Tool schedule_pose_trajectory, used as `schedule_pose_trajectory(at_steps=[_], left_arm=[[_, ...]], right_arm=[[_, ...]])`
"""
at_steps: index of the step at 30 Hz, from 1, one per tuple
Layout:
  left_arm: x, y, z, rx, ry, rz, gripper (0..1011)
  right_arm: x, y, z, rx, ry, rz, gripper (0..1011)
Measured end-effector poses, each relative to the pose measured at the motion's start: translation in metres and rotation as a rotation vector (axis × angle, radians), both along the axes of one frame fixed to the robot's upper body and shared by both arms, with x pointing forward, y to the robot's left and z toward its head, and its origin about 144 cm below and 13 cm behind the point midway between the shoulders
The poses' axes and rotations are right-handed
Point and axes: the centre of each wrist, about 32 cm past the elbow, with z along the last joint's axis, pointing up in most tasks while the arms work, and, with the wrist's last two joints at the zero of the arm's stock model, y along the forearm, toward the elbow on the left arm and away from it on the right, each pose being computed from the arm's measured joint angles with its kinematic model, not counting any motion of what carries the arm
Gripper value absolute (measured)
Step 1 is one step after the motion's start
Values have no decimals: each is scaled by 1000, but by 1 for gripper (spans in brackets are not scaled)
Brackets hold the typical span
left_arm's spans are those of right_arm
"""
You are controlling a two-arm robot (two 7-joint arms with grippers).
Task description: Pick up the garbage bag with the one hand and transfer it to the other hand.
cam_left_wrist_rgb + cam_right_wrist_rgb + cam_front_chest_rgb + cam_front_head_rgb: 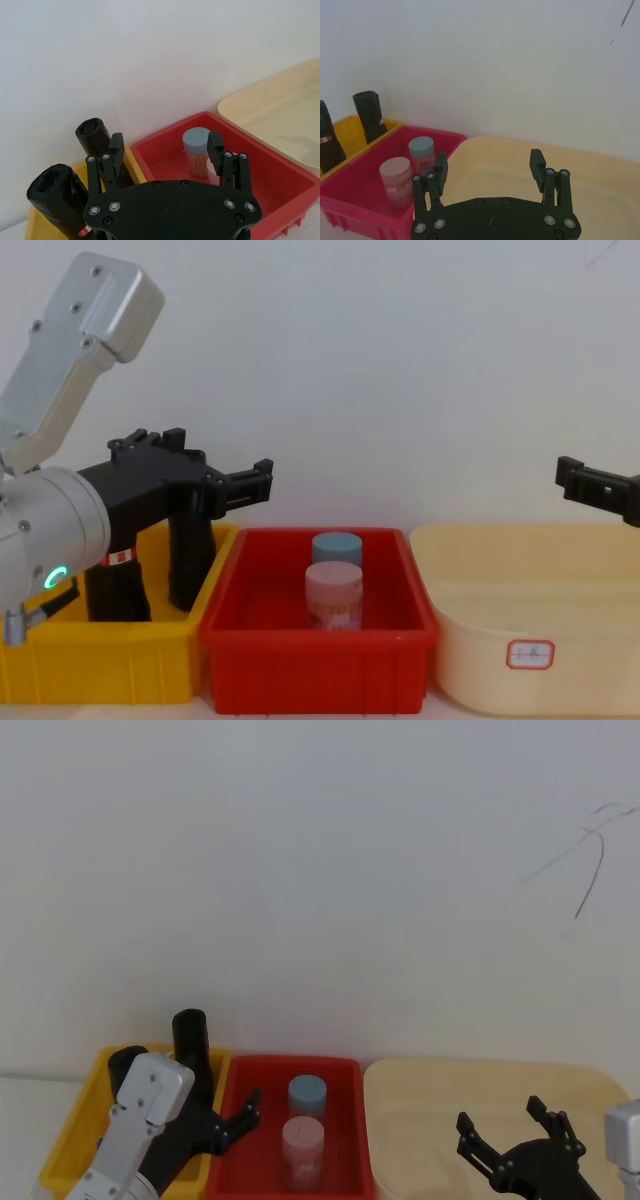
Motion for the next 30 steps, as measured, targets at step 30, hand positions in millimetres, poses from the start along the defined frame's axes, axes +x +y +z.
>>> schedule_pose_trajectory(at_steps=[30], left_arm=[[0, 0, 0, 0, 0, 0, 1000]], right_arm=[[0, 0, 0, 0, 0, 0, 1000]])
